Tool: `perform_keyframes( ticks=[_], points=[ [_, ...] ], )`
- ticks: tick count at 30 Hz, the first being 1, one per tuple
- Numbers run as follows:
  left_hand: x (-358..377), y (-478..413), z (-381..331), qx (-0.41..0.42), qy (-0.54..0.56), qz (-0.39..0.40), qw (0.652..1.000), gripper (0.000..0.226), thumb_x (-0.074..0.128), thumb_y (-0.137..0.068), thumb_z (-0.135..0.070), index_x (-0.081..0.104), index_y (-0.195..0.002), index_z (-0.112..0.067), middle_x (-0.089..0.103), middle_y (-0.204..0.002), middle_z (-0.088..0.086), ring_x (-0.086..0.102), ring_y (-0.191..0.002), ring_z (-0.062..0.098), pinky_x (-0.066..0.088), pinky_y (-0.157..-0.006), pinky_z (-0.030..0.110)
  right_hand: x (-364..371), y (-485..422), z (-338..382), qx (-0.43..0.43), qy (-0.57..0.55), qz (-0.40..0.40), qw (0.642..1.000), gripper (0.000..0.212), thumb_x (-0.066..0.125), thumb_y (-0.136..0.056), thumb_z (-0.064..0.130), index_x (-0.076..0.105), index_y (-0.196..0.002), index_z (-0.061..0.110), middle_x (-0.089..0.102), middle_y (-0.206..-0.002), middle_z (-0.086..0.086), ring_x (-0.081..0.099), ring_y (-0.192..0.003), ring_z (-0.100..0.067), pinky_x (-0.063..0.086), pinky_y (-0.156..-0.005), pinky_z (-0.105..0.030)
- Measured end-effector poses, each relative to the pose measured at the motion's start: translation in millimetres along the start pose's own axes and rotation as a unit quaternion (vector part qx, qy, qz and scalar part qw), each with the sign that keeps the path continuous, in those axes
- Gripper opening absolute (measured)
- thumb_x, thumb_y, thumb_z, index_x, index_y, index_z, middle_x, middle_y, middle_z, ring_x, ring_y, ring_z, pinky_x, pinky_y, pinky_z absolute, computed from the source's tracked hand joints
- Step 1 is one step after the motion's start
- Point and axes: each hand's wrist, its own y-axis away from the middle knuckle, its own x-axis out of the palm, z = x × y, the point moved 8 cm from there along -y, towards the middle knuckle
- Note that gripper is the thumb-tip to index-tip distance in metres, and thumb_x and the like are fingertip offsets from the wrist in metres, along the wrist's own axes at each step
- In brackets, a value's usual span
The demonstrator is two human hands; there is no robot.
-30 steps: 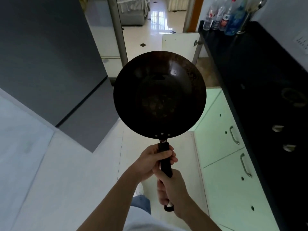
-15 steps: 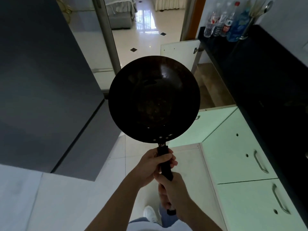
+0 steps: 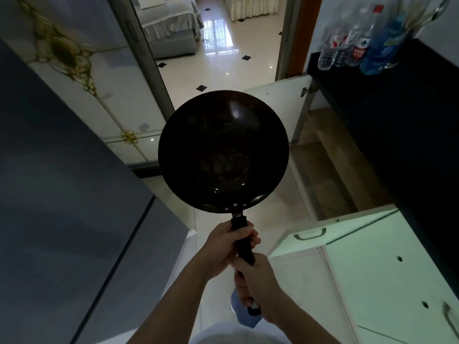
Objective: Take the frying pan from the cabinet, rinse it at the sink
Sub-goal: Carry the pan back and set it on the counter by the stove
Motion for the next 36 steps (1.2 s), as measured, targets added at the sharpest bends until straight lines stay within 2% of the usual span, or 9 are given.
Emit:
perform_keyframes(
  ticks=[4,10,16,22,29,36],
  points=[
    [3,-52,-34,-0.011,0.0,-0.009,1.0,0.016,0.058,-0.093,0.0,0.059,-0.108,0.005,0.064,-0.089,0.015,0.066,-0.08,0.023,0.055,-0.075,0.028,-12,-47,42,0.007,-0.005,0.009,1.0,0.041,0.056,-0.096,0.012,0.04,-0.058,0.015,0.03,-0.042,0.001,0.023,-0.029,-0.013,0.025,-0.035,-0.017],
    [13,-102,-64,-0.024,-0.018,0.0,1.0,0.017,0.06,-0.092,-0.001,0.059,-0.107,0.005,0.064,-0.088,0.015,0.065,-0.078,0.021,0.055,-0.076,0.028,-24,-85,84,0.013,-0.016,-0.002,1.0,0.04,0.055,-0.094,0.009,0.041,-0.057,0.016,0.029,-0.044,0.0,0.023,-0.031,-0.013,0.025,-0.035,-0.017],
    [30,-149,-80,-0.055,-0.031,0.035,0.997,0.014,0.056,-0.093,0.001,0.057,-0.106,0.005,0.063,-0.085,0.015,0.066,-0.073,0.019,0.056,-0.071,0.026,-41,-111,113,0.007,-0.044,-0.046,0.998,0.048,0.055,-0.093,0.01,0.048,-0.046,0.019,0.03,-0.044,-0.002,0.023,-0.034,-0.015,0.025,-0.036,-0.019],
    [58,-202,-93,-0.094,-0.063,0.105,0.988,0.016,0.057,-0.091,0.002,0.057,-0.106,0.007,0.062,-0.085,0.016,0.066,-0.073,0.021,0.056,-0.07,0.027,-67,-140,138,-0.001,-0.096,-0.113,0.989,0.042,0.054,-0.095,0.012,0.042,-0.055,0.016,0.029,-0.046,-0.002,0.024,-0.034,-0.014,0.024,-0.036,-0.019],
    [79,-273,-120,-0.165,-0.141,0.204,0.955,0.026,0.064,-0.09,-0.005,0.057,-0.112,0.007,0.064,-0.089,0.017,0.066,-0.079,0.024,0.055,-0.075,0.029,-81,-188,178,-0.018,-0.175,-0.213,0.961,0.045,0.055,-0.094,0.01,0.047,-0.05,0.017,0.032,-0.046,-0.004,0.028,-0.034,-0.015,0.028,-0.038,-0.021],
    [99,-321,-151,-0.204,-0.235,0.304,0.9,0.02,0.061,-0.093,-0.003,0.057,-0.11,0.006,0.064,-0.087,0.016,0.066,-0.076,0.022,0.054,-0.077,0.029,-76,-220,222,-0.04,-0.285,-0.301,0.909,0.052,0.053,-0.092,0.005,0.042,-0.043,0.019,0.029,-0.042,-0.004,0.024,-0.03,-0.016,0.025,-0.035,-0.02]
  ],
)
